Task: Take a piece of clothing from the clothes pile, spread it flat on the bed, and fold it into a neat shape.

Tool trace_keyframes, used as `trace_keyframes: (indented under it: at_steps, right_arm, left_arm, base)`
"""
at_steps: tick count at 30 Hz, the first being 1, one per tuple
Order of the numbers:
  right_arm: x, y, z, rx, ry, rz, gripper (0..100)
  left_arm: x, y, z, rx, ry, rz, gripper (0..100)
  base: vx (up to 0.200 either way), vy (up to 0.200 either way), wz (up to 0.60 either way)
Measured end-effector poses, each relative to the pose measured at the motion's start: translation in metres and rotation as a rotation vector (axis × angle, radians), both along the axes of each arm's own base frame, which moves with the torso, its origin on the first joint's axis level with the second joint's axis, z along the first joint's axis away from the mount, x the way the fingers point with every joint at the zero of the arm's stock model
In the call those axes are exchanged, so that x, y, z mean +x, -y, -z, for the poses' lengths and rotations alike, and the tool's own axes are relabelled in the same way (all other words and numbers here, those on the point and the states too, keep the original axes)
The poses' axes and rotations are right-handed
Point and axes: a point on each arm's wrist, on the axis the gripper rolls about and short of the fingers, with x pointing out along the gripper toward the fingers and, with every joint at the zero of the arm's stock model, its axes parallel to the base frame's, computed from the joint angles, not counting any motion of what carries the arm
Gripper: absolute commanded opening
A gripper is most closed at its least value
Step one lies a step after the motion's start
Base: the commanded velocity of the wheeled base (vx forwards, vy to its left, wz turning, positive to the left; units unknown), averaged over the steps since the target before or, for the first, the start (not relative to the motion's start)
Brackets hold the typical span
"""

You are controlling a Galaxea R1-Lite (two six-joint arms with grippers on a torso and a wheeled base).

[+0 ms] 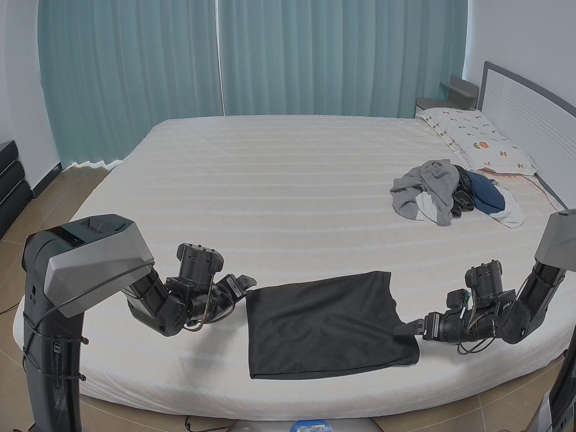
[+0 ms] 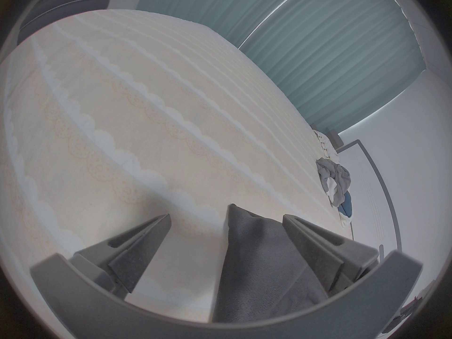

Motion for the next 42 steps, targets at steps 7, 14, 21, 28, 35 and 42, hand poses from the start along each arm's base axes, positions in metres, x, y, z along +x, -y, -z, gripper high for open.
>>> trace_keyframes:
  at_steps: [7,14,21,28,35,42]
  right_arm:
    - [-0.012,0.002,0.008,-0.059,-0.012,-0.072,0]
    - [-0.017,0.011,0.012,-0.083,-0.023,-0.067,0]
    - [-0.022,0.021,0.013,-0.106,-0.017,-0.069,0]
    - [-0.026,0.024,0.014,-0.130,-0.010,-0.095,0]
    - [-0.017,0.024,0.010,-0.118,0.028,-0.079,100]
    - [0.021,0.014,-0.007,-0.002,0.085,0.050,100]
  left_arm:
    - [0.000,0.000,0.000,0.000,0.000,0.000,100]
    - [0.000,0.000,0.000,-0.001,0.000,0.000,100]
    - [0.000,0.000,0.000,0.000,-0.002,0.000,100]
    - [0.000,0.000,0.000,0.000,-0.001,0.000,100]
    - [0.000,0.000,0.000,0.000,-0.001,0.001,100]
    - [0.000,0.000,0.000,0.000,-0.002,0.002,100]
  base:
    - [0.000,0.000,0.00]
    - [0.000,0.000,0.00]
    - [0.000,0.000,0.00]
    - [0.000,0.000,0.00]
    - [0.000,0.000,0.00]
    - [0.000,0.000,0.00]
